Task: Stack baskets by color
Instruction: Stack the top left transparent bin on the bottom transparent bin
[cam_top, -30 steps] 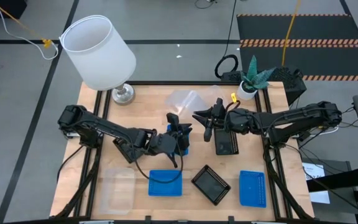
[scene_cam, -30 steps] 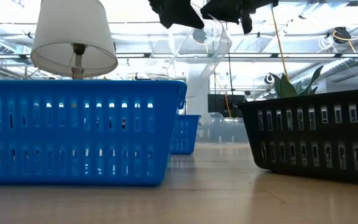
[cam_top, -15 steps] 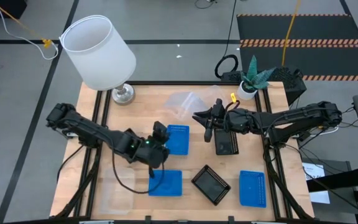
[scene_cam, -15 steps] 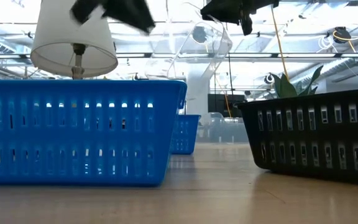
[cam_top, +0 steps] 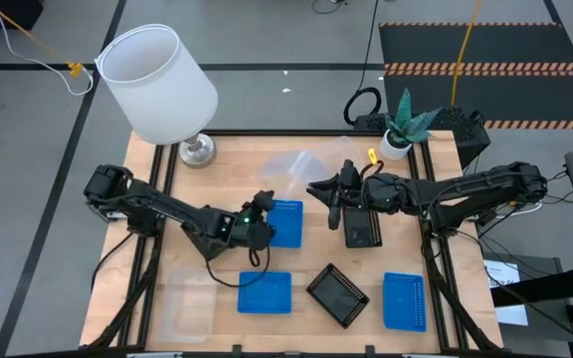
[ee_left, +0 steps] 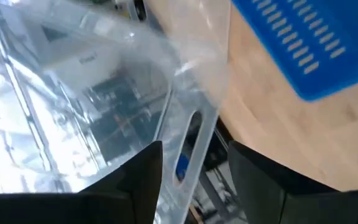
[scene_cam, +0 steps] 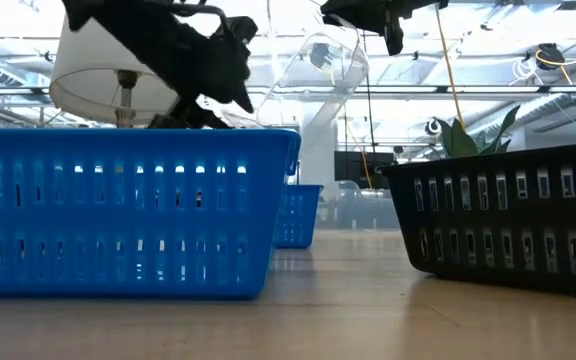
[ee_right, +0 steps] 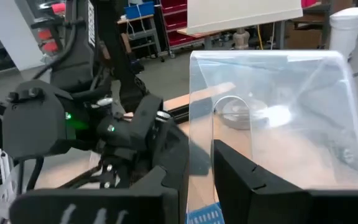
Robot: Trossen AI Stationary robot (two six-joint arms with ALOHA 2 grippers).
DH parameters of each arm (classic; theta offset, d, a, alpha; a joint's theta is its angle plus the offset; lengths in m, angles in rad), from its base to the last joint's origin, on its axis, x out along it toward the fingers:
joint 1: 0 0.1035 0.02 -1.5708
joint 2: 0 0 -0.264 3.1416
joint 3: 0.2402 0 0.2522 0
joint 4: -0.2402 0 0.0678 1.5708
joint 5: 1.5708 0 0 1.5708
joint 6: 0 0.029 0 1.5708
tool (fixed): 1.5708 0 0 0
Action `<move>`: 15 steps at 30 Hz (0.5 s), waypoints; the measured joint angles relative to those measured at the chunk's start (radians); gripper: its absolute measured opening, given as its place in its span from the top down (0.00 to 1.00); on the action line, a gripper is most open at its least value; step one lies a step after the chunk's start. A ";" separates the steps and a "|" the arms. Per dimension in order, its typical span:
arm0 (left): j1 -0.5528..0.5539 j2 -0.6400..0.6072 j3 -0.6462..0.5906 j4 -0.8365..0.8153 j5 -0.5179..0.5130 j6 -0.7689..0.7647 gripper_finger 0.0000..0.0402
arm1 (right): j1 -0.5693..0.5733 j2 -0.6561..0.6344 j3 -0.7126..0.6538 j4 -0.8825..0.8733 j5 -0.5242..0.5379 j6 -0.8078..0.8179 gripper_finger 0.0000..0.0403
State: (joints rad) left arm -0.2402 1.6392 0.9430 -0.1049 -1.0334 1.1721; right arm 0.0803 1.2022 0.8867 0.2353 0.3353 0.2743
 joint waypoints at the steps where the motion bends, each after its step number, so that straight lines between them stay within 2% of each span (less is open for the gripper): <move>1: 0.004 0.000 -0.009 0.024 0.017 0.025 0.54 | 0.000 0.000 0.000 0.000 0.000 -0.001 0.87; 15: 0.076 -0.001 -0.021 0.060 0.117 0.086 0.54 | 0.000 0.000 0.000 0.000 -0.001 0.002 0.87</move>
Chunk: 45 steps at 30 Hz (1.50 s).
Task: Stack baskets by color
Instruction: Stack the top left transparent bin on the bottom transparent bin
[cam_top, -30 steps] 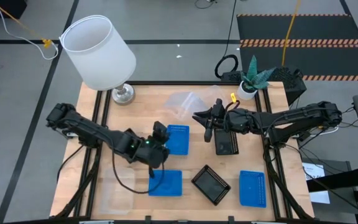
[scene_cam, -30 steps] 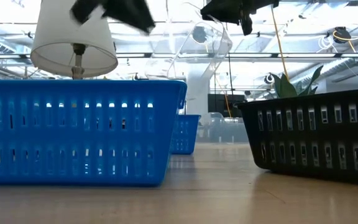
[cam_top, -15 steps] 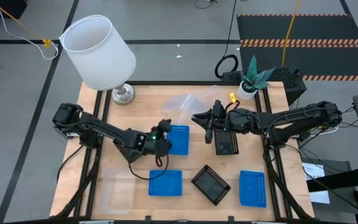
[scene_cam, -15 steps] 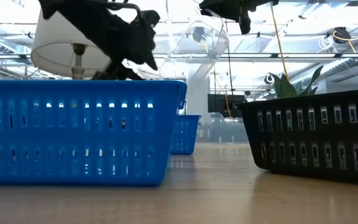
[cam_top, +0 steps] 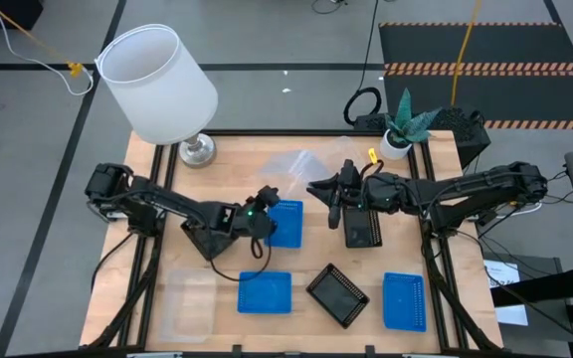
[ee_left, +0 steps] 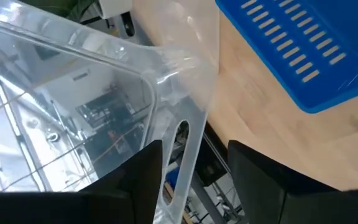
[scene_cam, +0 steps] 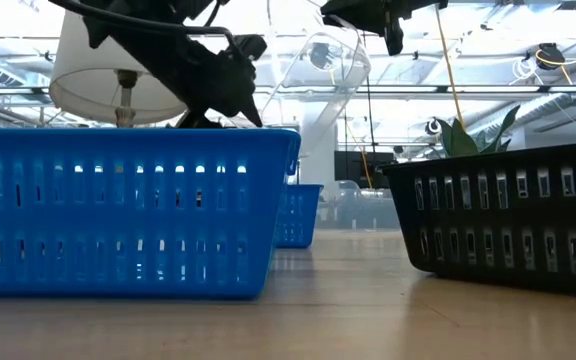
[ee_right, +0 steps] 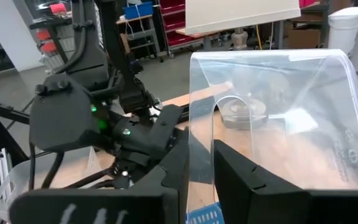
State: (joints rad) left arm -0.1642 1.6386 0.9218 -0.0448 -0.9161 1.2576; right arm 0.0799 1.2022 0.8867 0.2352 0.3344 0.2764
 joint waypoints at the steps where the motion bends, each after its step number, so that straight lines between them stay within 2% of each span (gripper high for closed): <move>1: 0.006 0.000 0.000 0.004 0.000 0.004 0.54 | 0.000 0.000 0.000 0.000 0.000 0.000 0.86; 4: 0.026 0.000 0.000 0.013 0.009 0.010 0.54 | 0.000 0.000 0.000 0.000 0.000 0.000 0.86; 7: 0.043 0.000 0.000 0.015 0.029 0.027 0.59 | 0.000 0.000 0.000 0.000 0.000 0.000 0.86; 21: 0.053 0.000 0.000 0.022 0.071 0.003 0.97 | 0.000 0.000 0.000 0.000 0.000 0.008 0.86; 33: -0.009 0.000 0.000 0.013 0.063 -0.086 0.98 | 0.000 -0.001 0.000 0.003 0.000 0.003 0.86; 38: -0.038 0.000 0.000 -0.027 0.058 -0.198 0.99 | 0.001 -0.001 0.000 -0.003 0.001 -0.039 0.75; 45: -0.069 0.000 0.001 -0.070 0.043 -0.346 0.99 | 0.001 -0.028 0.000 -0.028 -0.020 -0.082 0.47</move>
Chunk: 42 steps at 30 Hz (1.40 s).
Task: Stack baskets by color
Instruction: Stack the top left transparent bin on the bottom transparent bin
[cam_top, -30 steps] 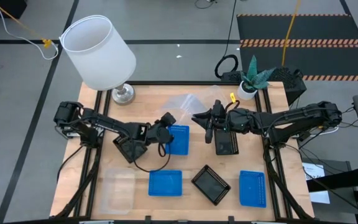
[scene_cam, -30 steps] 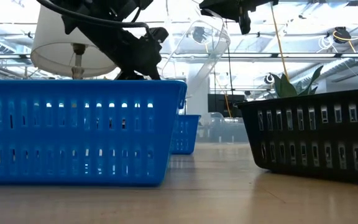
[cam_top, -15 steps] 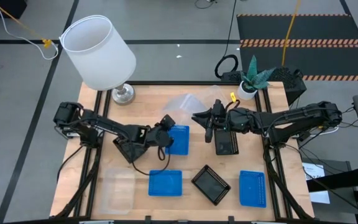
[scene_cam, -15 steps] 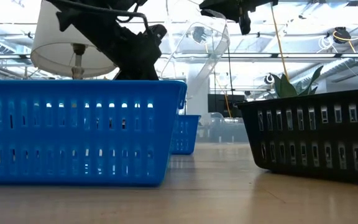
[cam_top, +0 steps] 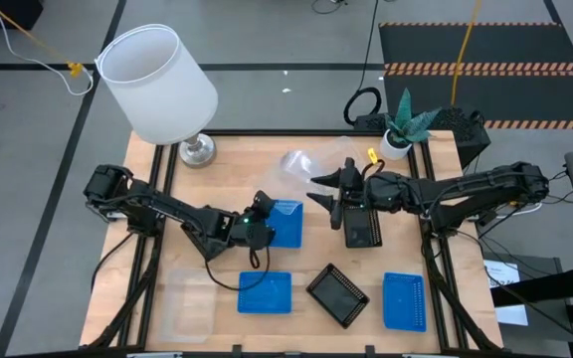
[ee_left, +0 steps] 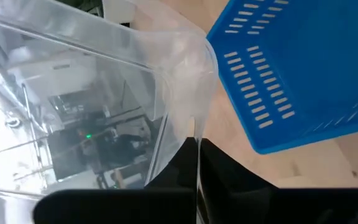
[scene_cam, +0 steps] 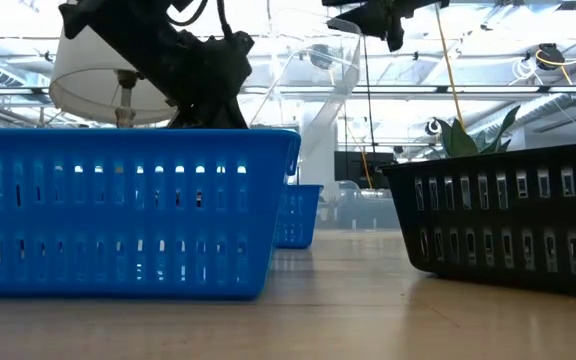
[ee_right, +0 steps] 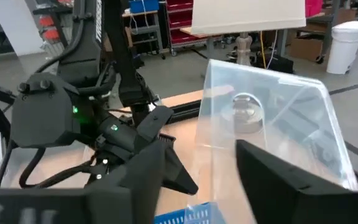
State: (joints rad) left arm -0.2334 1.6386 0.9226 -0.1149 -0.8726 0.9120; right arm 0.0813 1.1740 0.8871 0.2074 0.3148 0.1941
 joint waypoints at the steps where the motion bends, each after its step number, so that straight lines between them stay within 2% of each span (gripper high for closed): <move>1: -0.004 0.000 0.001 -0.006 0.000 -0.005 0.99 | 0.000 -0.011 0.000 -0.003 0.004 0.001 0.43; 6: -0.014 -0.002 0.020 -0.044 -0.002 -0.060 0.99 | 0.020 -0.074 0.000 0.001 0.022 -0.048 0.26; 11: -0.016 -0.012 0.110 -0.160 -0.004 -0.139 0.99 | 0.059 -0.120 0.000 -0.004 0.022 -0.136 0.19; 14: -0.015 -0.017 0.180 -0.267 0.038 -0.190 1.00 | 0.089 -0.122 0.000 -0.011 0.016 -0.209 0.20; 20: -0.009 -0.017 0.342 -0.432 0.250 -0.273 0.99 | 0.162 -0.058 0.000 -0.021 -0.002 -0.502 0.22; 25: 0.005 -0.018 0.436 -0.464 0.394 -0.317 0.99 | 0.171 0.033 0.048 -0.079 0.021 -0.551 0.22; 29: 0.001 -0.018 0.447 -0.472 0.441 -0.324 0.99 | 0.168 0.098 0.097 -0.200 0.021 -0.538 0.22; 31: -0.002 -0.017 0.445 -0.488 0.455 -0.331 0.99 | 0.166 0.123 0.115 -0.243 -0.026 -0.525 0.22; 35: -0.012 -0.017 0.444 -0.519 0.465 -0.330 0.99 | 0.145 0.160 0.118 -0.250 -0.125 -0.507 0.22; 39: -0.020 -0.017 0.444 -0.522 0.482 -0.313 0.98 | 0.121 0.184 0.118 -0.250 -0.136 -0.503 0.24; 42: -0.027 -0.017 0.444 -0.521 0.482 -0.297 0.98 | 0.106 0.201 0.118 -0.261 -0.163 -0.503 0.30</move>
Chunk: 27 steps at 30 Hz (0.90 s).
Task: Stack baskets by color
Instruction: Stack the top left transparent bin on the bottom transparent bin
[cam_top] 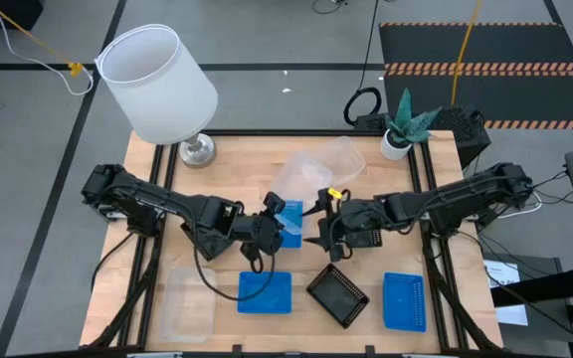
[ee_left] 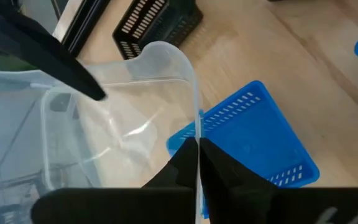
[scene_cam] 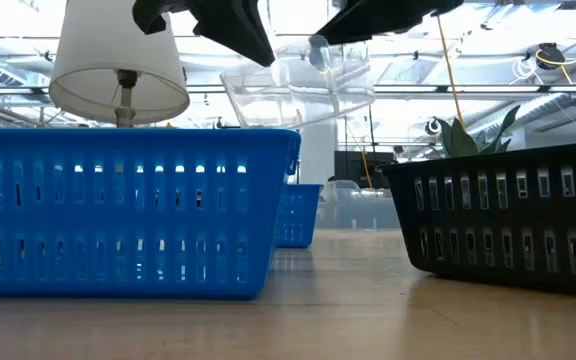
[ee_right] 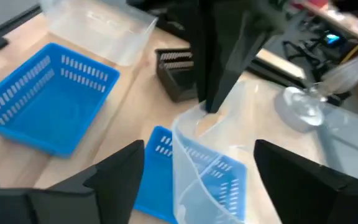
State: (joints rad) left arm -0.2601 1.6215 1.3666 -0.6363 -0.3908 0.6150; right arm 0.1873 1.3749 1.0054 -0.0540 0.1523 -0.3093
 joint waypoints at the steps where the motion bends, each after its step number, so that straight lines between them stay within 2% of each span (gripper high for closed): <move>1: -0.001 0.000 0.000 0.001 0.000 0.005 0.98 | -0.005 0.005 0.000 -0.008 -0.006 -0.001 0.33; 12: -0.001 0.000 -0.001 0.005 0.001 0.007 0.98 | -0.018 0.026 0.000 -0.031 -0.048 -0.023 0.74; 18: -0.001 0.000 -0.001 0.019 -0.002 0.007 0.97 | -0.017 0.026 0.000 -0.033 -0.063 -0.052 0.92; 22: 0.000 0.000 -0.001 0.041 -0.013 0.009 0.95 | -0.017 0.026 0.000 -0.040 -0.073 -0.077 0.98; 27: -0.002 0.000 -0.002 0.063 -0.005 -0.027 0.93 | -0.016 0.026 0.000 -0.037 -0.111 -0.078 0.98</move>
State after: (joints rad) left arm -0.2624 1.6218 1.3651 -0.5731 -0.3962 0.5876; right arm 0.1711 1.4006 1.0050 -0.0910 0.0410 -0.3870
